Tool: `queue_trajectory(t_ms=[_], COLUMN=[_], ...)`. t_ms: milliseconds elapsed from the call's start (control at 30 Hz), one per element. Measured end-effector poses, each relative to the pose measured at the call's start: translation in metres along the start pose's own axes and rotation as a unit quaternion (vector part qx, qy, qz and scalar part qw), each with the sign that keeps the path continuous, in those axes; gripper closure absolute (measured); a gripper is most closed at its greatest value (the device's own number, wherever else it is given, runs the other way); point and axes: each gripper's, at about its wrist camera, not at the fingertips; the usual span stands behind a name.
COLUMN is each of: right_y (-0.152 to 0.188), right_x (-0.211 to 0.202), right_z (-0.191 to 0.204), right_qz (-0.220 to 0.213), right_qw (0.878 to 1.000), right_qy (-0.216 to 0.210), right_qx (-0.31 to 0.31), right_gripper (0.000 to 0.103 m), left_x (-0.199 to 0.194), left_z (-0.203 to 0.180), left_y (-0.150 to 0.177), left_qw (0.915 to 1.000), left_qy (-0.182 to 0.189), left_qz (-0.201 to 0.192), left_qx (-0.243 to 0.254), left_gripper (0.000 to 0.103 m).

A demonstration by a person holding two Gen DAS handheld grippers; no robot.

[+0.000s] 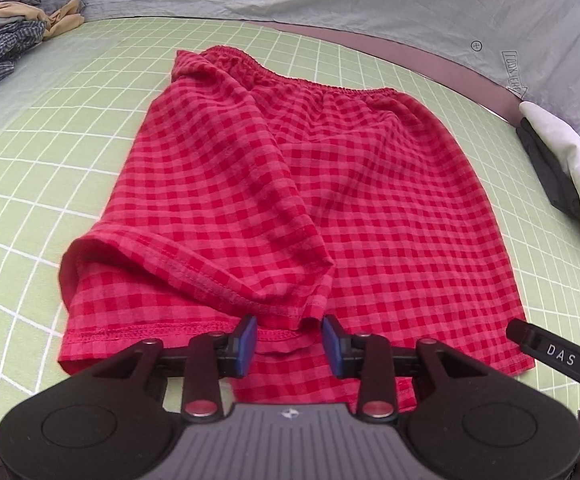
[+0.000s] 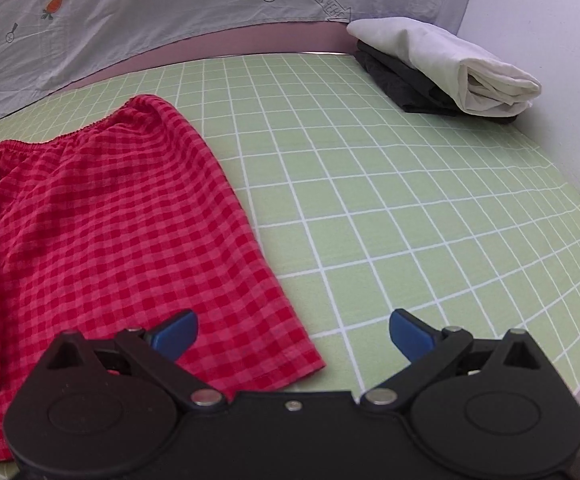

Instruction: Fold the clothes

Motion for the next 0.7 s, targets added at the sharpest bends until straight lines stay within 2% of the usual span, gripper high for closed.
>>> queue_trajectory(t_ms=[100,200,367,567,700], right_y=[-0.002,0.000,0.006,0.013,0.015], right_x=[-0.009,-0.022,-0.039,-0.050,-0.050], right_z=[0.018,0.037,0.071,0.102,0.110], right_qz=[-0.009,-0.011,-0.024,-0.021,-0.009], right_qw=[1.000,0.999,0.997,0.992,0.988], right_qy=[-0.018,-0.032,-0.073,-0.122,-0.154], right_qx=[-0.002,0.003,-0.002,-0.008,-0.001], right_gripper=[0.000,0.000,0.004,0.023,0.044], left_x=[-0.004,-0.006,-0.007,-0.003,-0.002], left_z=[0.011,0.026,0.041,0.037,0.037], left_y=[0.007,0.010,0.011,0.011,0.011], left_qw=[0.9996,0.9992,0.9989,0.9974,0.9969], left_qy=[-0.023,-0.019,-0.014,-0.016,-0.018], left_qz=[0.013,0.033,0.037,0.038,0.039], left_qx=[0.008,0.011,0.024,0.059,0.065], left_gripper=[0.059,0.059,0.059,0.057,0.057])
Point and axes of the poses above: each gripper's, at about its wrist camera, not at the fingertips, and x roughly the way its jaws point, z to its left, y to its underside, and after that the axes turned 13 degrees about y, right-handed
